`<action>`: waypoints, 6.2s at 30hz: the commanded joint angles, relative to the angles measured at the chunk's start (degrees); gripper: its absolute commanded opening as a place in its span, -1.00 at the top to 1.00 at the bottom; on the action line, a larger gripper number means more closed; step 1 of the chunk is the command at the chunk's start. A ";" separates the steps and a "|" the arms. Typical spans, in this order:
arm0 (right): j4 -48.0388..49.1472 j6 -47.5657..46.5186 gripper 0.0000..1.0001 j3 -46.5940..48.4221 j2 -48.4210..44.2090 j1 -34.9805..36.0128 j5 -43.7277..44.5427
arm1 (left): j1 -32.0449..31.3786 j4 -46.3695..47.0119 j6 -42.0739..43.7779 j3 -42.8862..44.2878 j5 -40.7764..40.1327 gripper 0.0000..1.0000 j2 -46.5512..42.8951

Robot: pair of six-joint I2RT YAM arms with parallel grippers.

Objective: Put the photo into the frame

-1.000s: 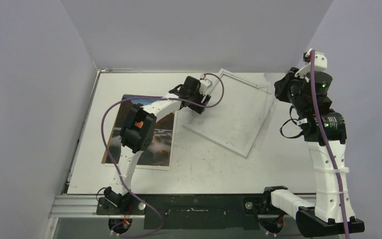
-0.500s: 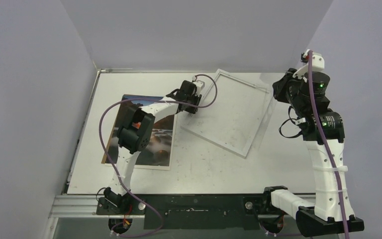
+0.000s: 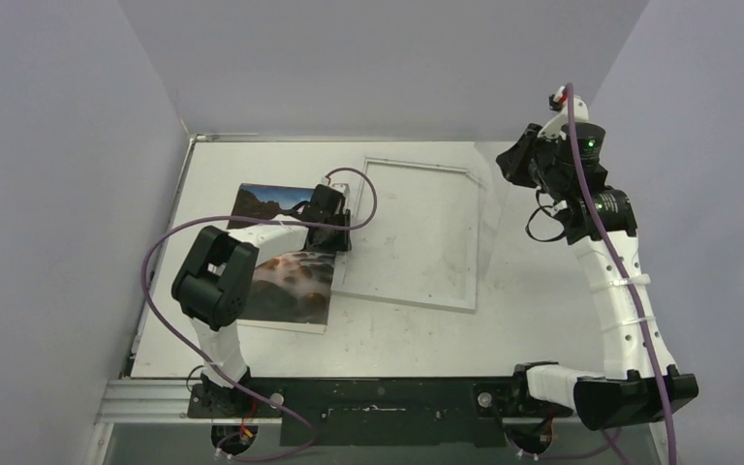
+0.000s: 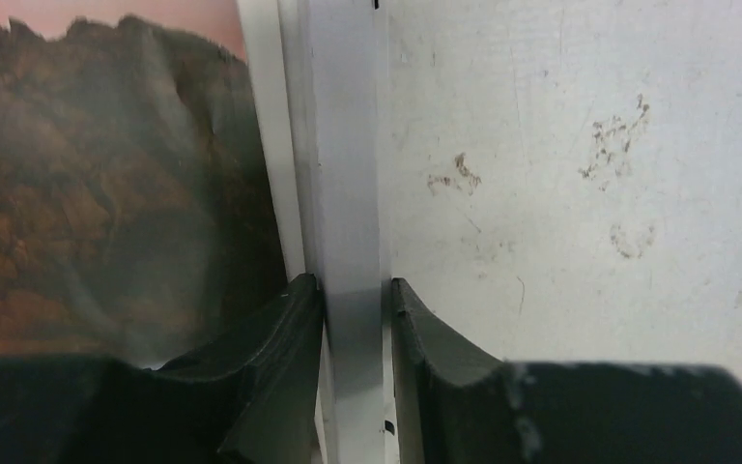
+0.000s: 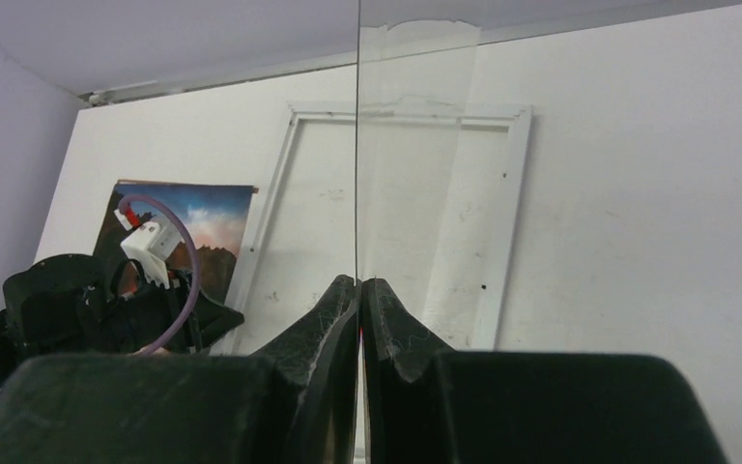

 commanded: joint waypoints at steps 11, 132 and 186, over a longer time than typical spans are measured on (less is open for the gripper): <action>3.85 0.35 0.89 9.00 6.66 11.00 -3.44 | 0.96 4.80 -7.50 -7.01 16.08 0.22 -8.60; 27.27 -2.77 0.89 -20.94 22.64 3.46 -6.62 | 25.15 -12.34 14.06 -9.11 20.33 -0.51 -26.31; 25.64 -14.12 0.89 -12.51 30.72 2.91 -11.12 | 24.53 -13.63 14.52 -10.19 20.93 -0.46 -26.57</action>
